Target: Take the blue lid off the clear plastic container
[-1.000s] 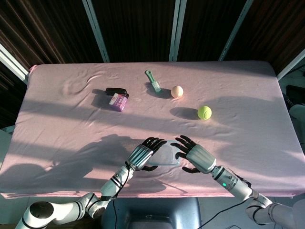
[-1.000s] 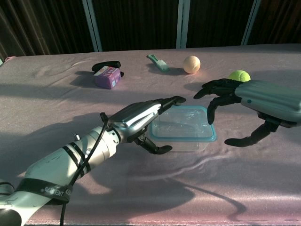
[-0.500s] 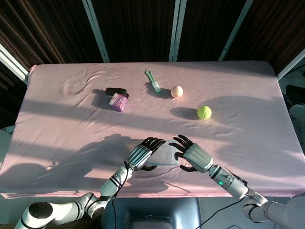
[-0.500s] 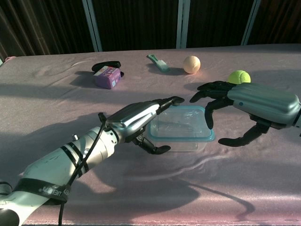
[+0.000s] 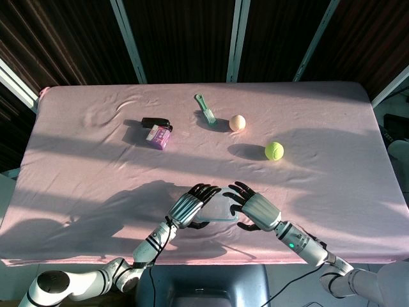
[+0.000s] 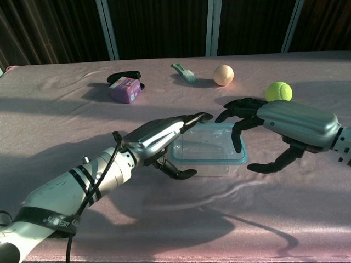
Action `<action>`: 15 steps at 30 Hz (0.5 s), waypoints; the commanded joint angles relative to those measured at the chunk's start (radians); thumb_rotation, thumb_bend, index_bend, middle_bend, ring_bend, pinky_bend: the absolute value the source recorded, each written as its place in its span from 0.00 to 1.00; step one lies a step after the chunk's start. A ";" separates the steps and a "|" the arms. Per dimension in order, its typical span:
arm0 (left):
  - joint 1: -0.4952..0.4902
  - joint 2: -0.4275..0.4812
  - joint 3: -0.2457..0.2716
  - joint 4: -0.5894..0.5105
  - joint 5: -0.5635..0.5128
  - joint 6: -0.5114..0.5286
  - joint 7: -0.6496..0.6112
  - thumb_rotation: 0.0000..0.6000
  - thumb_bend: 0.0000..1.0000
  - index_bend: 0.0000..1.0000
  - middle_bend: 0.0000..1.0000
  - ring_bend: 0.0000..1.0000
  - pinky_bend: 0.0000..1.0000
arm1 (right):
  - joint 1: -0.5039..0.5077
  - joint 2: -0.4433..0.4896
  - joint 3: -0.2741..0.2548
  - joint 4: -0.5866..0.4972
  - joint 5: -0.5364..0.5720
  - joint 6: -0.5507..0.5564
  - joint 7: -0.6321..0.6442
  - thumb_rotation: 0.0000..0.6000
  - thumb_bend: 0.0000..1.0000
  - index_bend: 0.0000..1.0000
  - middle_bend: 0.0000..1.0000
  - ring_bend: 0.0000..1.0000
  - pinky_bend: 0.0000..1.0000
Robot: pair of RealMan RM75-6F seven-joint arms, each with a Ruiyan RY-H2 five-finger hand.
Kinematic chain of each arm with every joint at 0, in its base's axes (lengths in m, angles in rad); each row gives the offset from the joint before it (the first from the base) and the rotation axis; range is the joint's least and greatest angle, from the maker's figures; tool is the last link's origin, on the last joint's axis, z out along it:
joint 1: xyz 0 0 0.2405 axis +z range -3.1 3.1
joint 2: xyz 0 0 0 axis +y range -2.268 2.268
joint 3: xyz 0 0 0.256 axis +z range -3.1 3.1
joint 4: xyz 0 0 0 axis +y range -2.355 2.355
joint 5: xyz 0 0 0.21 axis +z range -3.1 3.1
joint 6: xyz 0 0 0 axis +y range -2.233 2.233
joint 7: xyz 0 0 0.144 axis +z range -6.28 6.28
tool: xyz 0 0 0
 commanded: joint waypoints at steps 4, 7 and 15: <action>0.002 0.003 0.002 -0.008 0.005 0.004 0.002 1.00 0.35 0.02 0.33 0.32 0.39 | 0.004 -0.004 -0.001 -0.004 0.003 0.002 -0.001 1.00 0.38 0.66 0.27 0.07 0.11; 0.003 0.004 0.002 -0.011 0.006 0.005 0.004 1.00 0.35 0.02 0.33 0.32 0.40 | 0.004 -0.005 -0.002 -0.004 0.004 0.004 -0.006 1.00 0.39 0.67 0.27 0.08 0.11; 0.007 0.010 0.004 -0.023 0.009 0.007 0.009 1.00 0.35 0.02 0.33 0.32 0.40 | 0.010 -0.013 -0.001 -0.010 0.010 0.005 -0.019 1.00 0.39 0.68 0.27 0.08 0.11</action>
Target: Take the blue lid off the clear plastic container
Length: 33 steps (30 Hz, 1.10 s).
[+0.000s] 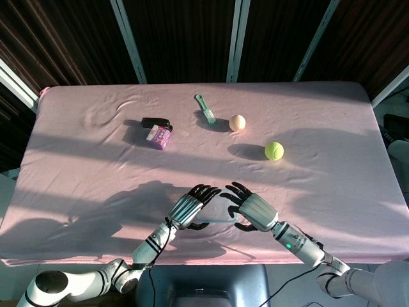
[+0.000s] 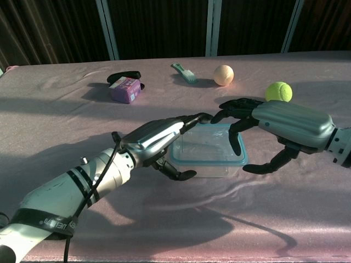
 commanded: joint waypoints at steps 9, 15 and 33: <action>0.003 0.003 0.002 -0.003 0.002 -0.003 -0.004 1.00 0.35 0.02 0.33 0.32 0.40 | 0.007 -0.007 0.005 0.000 0.011 0.001 -0.006 1.00 0.39 0.68 0.28 0.08 0.12; 0.004 0.002 0.004 0.000 0.006 -0.001 -0.004 1.00 0.35 0.02 0.34 0.33 0.40 | 0.010 -0.008 0.005 -0.005 0.012 0.005 -0.013 1.00 0.39 0.68 0.28 0.08 0.12; 0.007 -0.003 0.016 0.019 0.029 0.018 0.018 1.00 0.35 0.02 0.34 0.33 0.40 | 0.018 0.020 0.015 -0.058 0.026 0.005 -0.034 1.00 0.39 0.68 0.28 0.08 0.12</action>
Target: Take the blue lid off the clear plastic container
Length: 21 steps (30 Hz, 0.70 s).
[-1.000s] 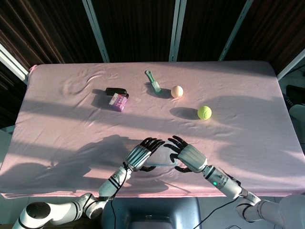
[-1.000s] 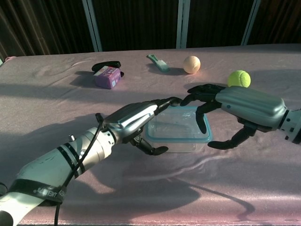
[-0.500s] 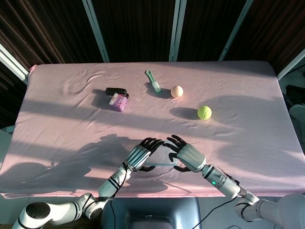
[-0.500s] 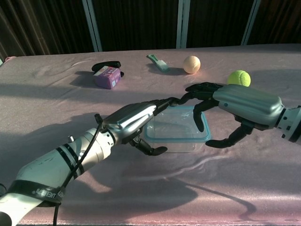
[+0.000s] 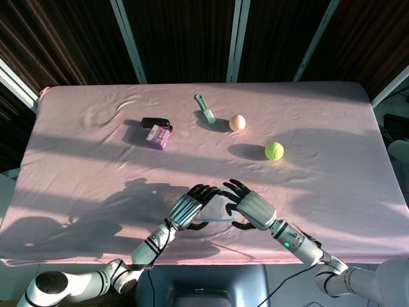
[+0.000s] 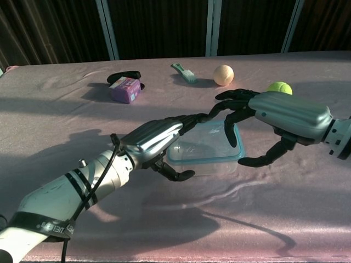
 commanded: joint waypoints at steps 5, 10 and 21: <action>0.002 -0.006 0.005 0.012 0.006 0.006 0.006 1.00 0.35 0.02 0.35 0.33 0.41 | 0.002 0.005 0.003 -0.010 0.007 -0.006 -0.002 1.00 0.39 0.68 0.28 0.08 0.12; 0.004 -0.011 0.009 0.023 0.013 0.013 0.007 1.00 0.35 0.02 0.36 0.34 0.42 | 0.001 0.010 0.001 -0.014 0.010 -0.006 0.000 1.00 0.39 0.68 0.28 0.08 0.12; 0.006 -0.037 0.030 0.074 0.043 0.036 0.018 1.00 0.35 0.02 0.39 0.37 0.45 | -0.003 0.008 -0.002 -0.001 0.017 -0.007 0.014 1.00 0.39 0.68 0.28 0.08 0.12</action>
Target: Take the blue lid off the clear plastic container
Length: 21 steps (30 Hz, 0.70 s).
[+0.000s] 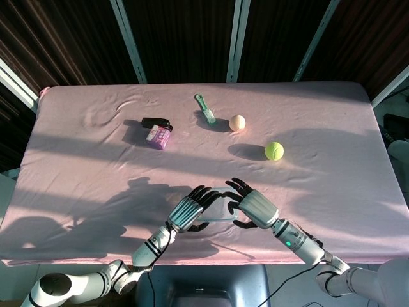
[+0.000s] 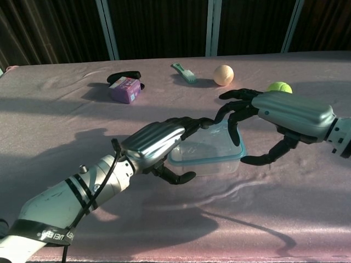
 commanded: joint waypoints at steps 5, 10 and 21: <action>0.002 -0.015 0.013 0.029 0.016 0.012 0.012 1.00 0.35 0.02 0.40 0.38 0.45 | 0.000 0.000 0.002 0.000 -0.001 0.006 0.007 1.00 0.39 0.68 0.28 0.08 0.12; 0.004 -0.018 0.016 0.036 0.018 0.010 0.016 1.00 0.35 0.02 0.41 0.38 0.45 | 0.000 0.006 0.003 -0.008 -0.002 0.010 0.003 1.00 0.39 0.68 0.28 0.08 0.12; 0.010 -0.002 0.024 0.011 0.034 0.030 0.016 1.00 0.35 0.02 0.40 0.38 0.45 | 0.008 -0.011 0.017 0.033 -0.013 0.037 0.008 1.00 0.42 0.66 0.28 0.09 0.14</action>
